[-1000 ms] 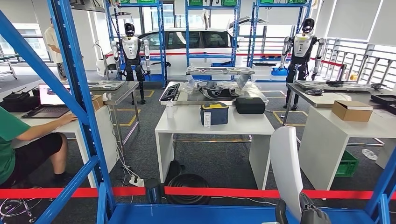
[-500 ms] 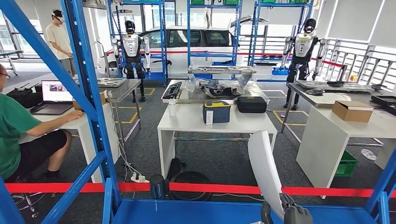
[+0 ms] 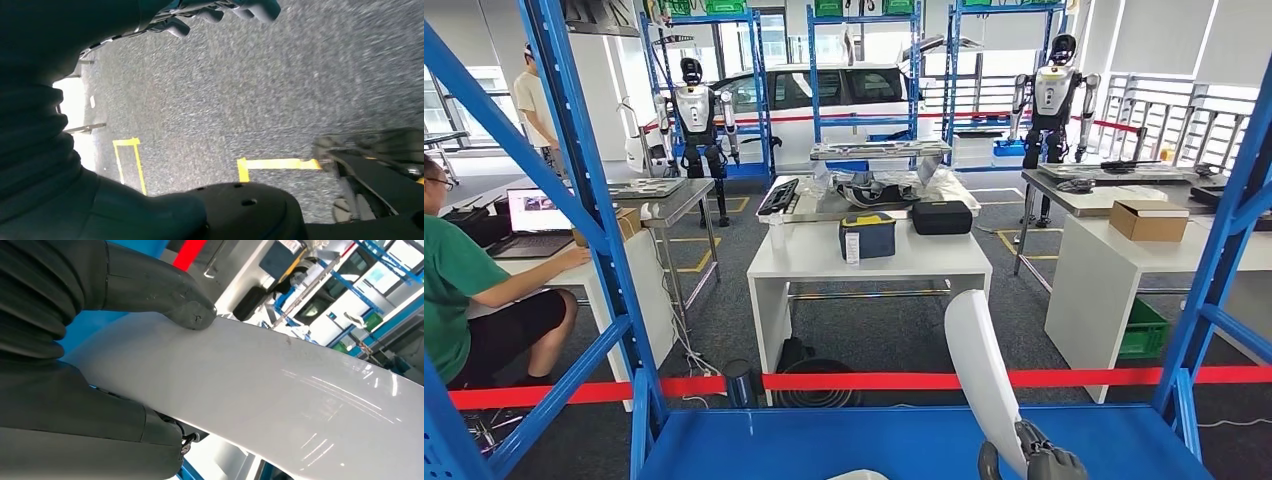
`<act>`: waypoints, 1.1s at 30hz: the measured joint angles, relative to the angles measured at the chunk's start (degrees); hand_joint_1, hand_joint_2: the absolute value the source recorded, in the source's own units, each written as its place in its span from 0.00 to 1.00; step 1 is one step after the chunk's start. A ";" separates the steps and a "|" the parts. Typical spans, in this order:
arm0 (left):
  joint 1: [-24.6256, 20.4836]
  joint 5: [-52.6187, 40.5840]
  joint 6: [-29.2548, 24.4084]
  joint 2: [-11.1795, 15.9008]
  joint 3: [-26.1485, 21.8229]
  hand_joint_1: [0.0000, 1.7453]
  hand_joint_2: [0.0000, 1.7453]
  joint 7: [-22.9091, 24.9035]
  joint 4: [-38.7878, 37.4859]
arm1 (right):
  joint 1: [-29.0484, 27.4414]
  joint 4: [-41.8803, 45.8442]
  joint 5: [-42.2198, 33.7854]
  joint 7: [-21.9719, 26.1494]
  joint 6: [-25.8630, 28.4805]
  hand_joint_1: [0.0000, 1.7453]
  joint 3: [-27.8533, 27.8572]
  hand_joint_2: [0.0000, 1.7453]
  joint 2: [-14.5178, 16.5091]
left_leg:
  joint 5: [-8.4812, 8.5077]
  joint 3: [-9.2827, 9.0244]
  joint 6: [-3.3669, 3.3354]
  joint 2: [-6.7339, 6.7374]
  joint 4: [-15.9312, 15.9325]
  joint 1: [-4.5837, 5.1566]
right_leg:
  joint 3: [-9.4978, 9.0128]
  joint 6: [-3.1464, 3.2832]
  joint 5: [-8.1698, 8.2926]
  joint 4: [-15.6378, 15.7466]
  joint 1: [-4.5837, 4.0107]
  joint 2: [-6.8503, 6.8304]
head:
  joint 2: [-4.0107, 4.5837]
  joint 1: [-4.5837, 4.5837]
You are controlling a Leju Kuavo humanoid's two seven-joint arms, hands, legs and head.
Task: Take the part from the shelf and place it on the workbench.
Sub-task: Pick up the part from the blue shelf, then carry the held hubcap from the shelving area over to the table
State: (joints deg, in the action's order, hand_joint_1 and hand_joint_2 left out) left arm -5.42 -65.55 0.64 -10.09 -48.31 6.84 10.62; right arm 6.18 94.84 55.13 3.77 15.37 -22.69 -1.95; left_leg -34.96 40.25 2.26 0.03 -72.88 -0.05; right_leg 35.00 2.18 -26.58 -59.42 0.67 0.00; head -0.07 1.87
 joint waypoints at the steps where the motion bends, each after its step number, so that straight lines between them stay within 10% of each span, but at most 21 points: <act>1: -0.03 -0.01 -0.02 -0.01 0.01 0.00 1.00 -0.02 0.00 | 0.00 -0.01 -0.16 0.16 -0.04 1.00 -0.01 1.00 0.00 | 0.08 -0.44 0.06 0.00 -1.52 -0.06 | 1.00 -0.05 0.74 -0.02 -0.04 -0.02 | 0.00 0.00; 4: -0.56 -0.02 -0.37 -0.01 0.01 0.00 1.00 -0.28 0.01 | 0.15 -0.08 -1.54 1.30 -0.04 1.00 -0.04 1.00 0.00 | 3.42 -7.35 -0.38 -0.05 4.50 -0.12 | 3.83 -0.45 3.08 -0.07 -0.13 -0.04 | -0.01 0.00; 6: -1.53 0.05 -0.75 -0.03 0.01 0.00 1.00 -0.72 0.09 | 0.31 -0.13 -2.71 1.93 0.22 1.00 -0.06 1.00 0.00 | 2.59 -13.33 -0.95 -0.19 12.63 0.21 | 4.77 -1.02 4.45 -0.01 -0.18 -0.13 | -0.06 -0.02; 8: -2.49 0.35 -1.07 -0.06 0.01 0.00 1.00 -1.43 0.16 | 0.23 -0.18 -3.71 2.30 0.44 1.00 -0.08 1.00 0.00 | 1.98 -15.10 -1.64 -0.30 16.25 0.78 | 4.85 -1.83 5.86 0.54 0.03 -0.31 | -0.11 -0.07; 11: -3.27 1.18 -1.69 0.00 -0.02 0.00 1.00 -1.80 0.18 | -0.74 -0.35 -3.74 2.29 0.72 1.00 -0.13 1.00 0.01 | 4.26 -13.38 -3.11 0.06 16.57 0.78 | 5.67 -2.80 4.64 -0.01 0.38 -0.22 | -0.15 -0.15; 15: -3.46 1.48 -2.52 0.85 -0.10 0.00 1.00 -1.01 0.27 | -1.99 -0.42 -1.09 0.70 0.31 1.00 -0.17 1.00 0.56 | 7.22 -9.95 -3.96 0.66 16.43 0.72 | 8.37 -3.19 -6.01 -12.65 0.28 -0.08 | -0.17 -0.14; 18: -3.15 2.72 -3.16 1.92 -0.63 0.00 1.00 -1.79 0.32 | -3.23 -0.49 -0.61 -0.18 -0.36 1.00 -0.25 1.00 1.39 | 9.19 -6.64 -3.65 0.75 15.52 0.69 | 5.20 -3.10 -3.24 -14.88 0.22 -0.06 | -0.17 -0.12; 21: -2.44 3.62 -3.66 2.81 -1.47 0.00 1.00 -2.09 0.43 | -3.47 -0.64 -1.52 0.26 -1.02 1.00 -0.42 1.00 2.23 | 10.35 -3.98 -2.84 0.77 13.87 0.71 | -3.86 -2.50 -3.70 -4.14 -0.04 -0.08 | -0.17 -0.12; 23: -1.64 4.31 -4.24 3.19 -2.09 0.00 1.00 -1.40 0.46 | -3.58 -0.72 -3.33 1.52 -2.08 1.00 -0.86 1.00 2.66 | 11.05 -3.50 -2.12 0.80 13.45 0.69 | -6.40 -1.80 -5.61 0.02 -0.40 -0.04 | -0.17 -0.15; 26: -0.10 5.52 -4.90 3.56 -3.33 0.00 1.00 -1.03 0.43 | -4.00 -1.04 -6.16 3.55 -2.79 1.00 -1.81 1.00 2.86 | 10.37 -2.90 -1.01 0.58 12.72 0.38 | -5.40 -0.50 -4.28 0.57 -0.33 -0.16 | -0.17 -0.27; 30: 0.91 5.14 -4.91 3.40 -4.25 0.00 1.00 -2.98 0.32 | -6.09 -1.22 -9.61 6.49 -1.44 1.00 -2.04 1.00 2.85 | 0.73 -0.20 0.11 0.16 1.47 -0.18 | -2.49 0.21 -1.68 0.72 -0.21 -0.58 | -0.17 -0.44; 33: 0.88 1.85 -4.15 2.93 -3.77 0.00 1.00 -4.21 0.26 | -8.38 -1.21 -11.19 7.74 0.19 1.00 -1.68 1.00 2.85 | 2.84 -2.50 0.53 0.16 -1.08 -0.66 | 0.04 -0.23 0.25 0.43 -0.17 -0.77 | -0.17 -0.46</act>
State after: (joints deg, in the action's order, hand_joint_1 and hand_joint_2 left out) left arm -4.55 -63.70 -3.51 -7.15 -52.08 2.62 10.88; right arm -2.19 93.63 43.94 11.50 15.56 -24.38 0.91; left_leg -32.13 37.75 2.79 0.19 -73.97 -0.71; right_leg 35.03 1.96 -26.33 -58.99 0.50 -0.77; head -0.24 1.41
